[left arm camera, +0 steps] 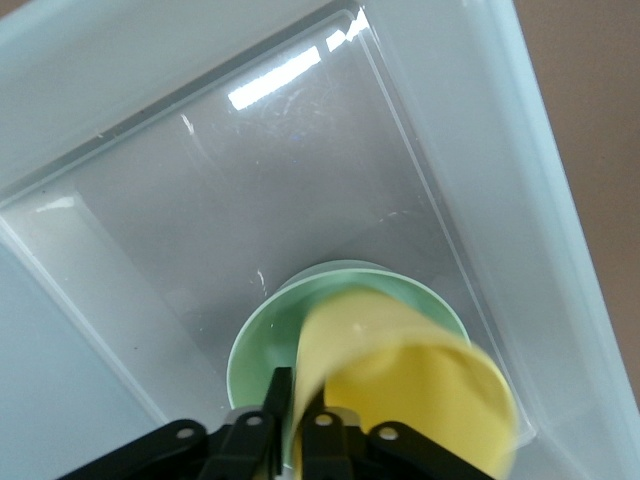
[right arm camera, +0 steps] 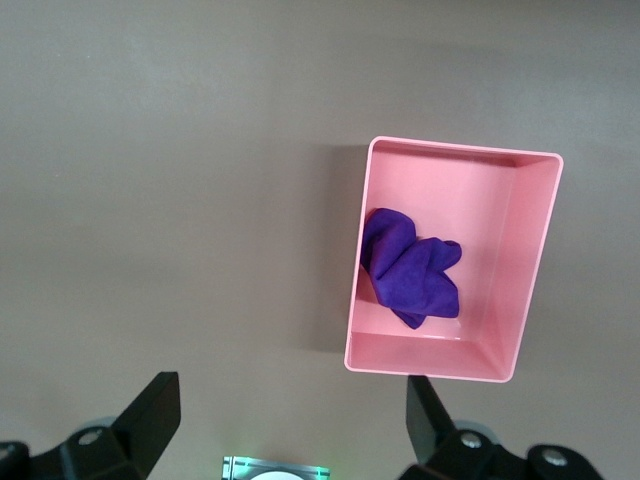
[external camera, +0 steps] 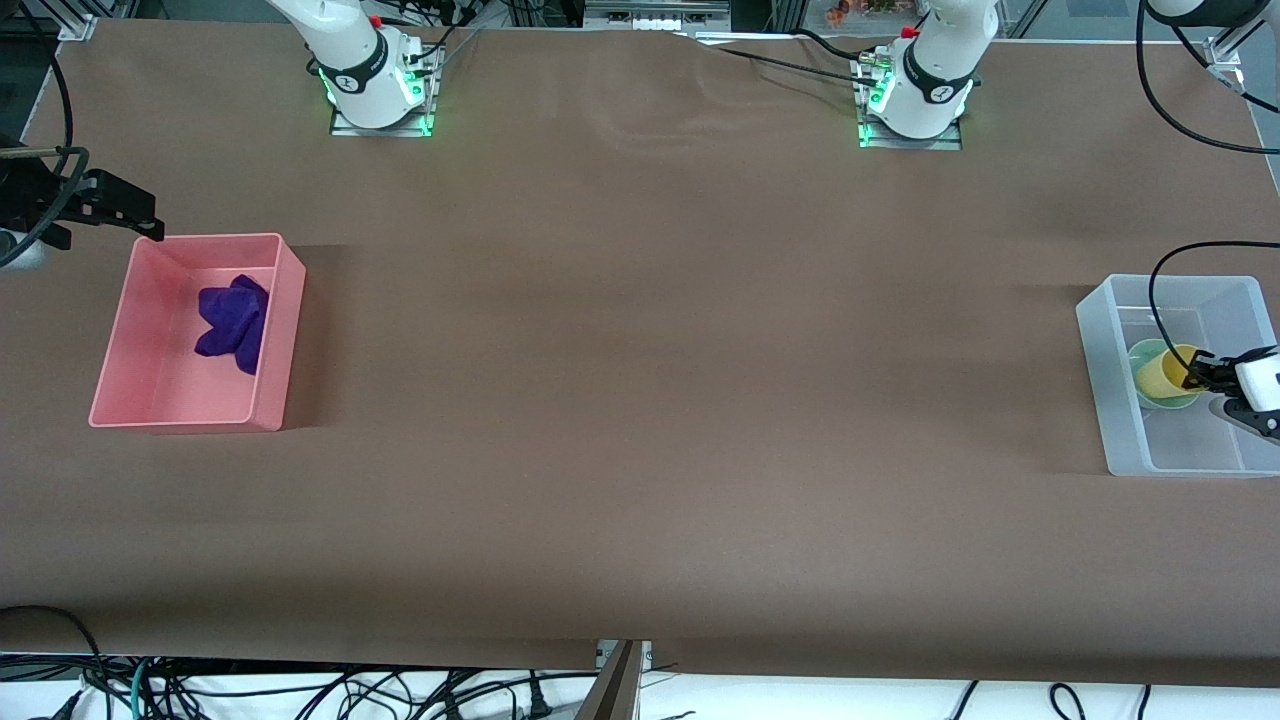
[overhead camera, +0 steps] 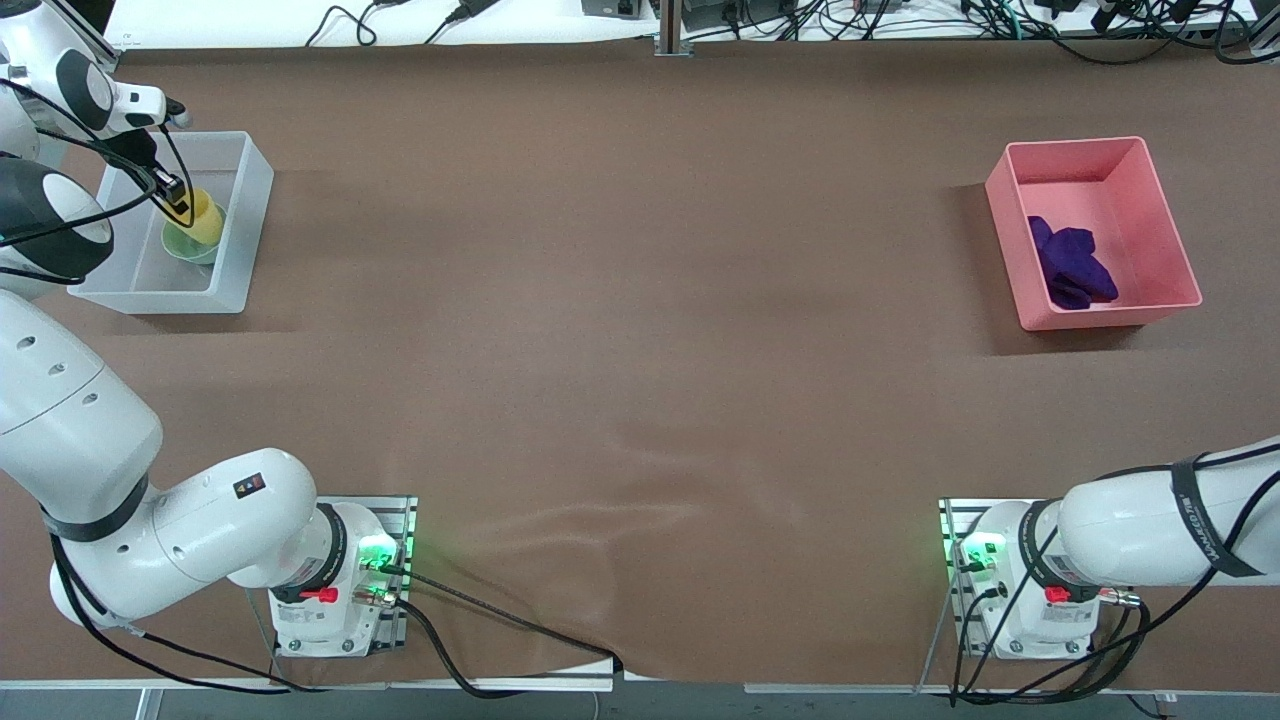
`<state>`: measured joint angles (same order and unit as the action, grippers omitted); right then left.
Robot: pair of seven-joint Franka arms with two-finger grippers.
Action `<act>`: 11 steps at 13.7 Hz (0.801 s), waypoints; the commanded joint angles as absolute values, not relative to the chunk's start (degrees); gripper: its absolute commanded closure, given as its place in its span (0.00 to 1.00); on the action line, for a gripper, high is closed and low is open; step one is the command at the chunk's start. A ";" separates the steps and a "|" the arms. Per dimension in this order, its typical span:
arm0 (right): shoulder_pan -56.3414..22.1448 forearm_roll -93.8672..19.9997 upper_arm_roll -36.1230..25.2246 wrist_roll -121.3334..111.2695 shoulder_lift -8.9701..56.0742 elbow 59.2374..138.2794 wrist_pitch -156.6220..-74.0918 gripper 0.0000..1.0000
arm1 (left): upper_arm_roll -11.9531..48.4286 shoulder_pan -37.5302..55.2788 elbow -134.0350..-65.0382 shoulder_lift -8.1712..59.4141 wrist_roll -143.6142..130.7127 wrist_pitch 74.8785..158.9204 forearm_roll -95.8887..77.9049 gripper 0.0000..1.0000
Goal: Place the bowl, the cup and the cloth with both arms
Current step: 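Carry the yellow cup with the left gripper into the green bowl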
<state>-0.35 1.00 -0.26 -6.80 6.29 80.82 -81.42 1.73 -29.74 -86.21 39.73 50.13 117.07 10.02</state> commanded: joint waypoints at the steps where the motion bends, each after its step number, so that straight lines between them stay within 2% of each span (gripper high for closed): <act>1: -0.26 1.58 -0.26 -6.85 6.24 80.33 -82.17 0.00 | 2.28 -29.53 -85.61 36.84 50.72 114.45 8.88 0.00; 4: 0.09 1.58 -0.35 -6.94 6.24 80.33 -82.27 0.00 | 4.38 -26.64 -85.17 30.44 49.58 105.50 8.79 0.00; 7: -0.09 1.58 -0.35 -7.03 6.24 80.33 -82.27 0.00 | 12.10 -26.10 -84.90 24.19 38.71 96.71 8.96 0.00; 11: -0.17 1.58 -0.35 -6.94 6.24 80.33 -82.35 0.00 | 22.39 -25.93 -82.97 20.49 19.65 87.03 9.67 0.00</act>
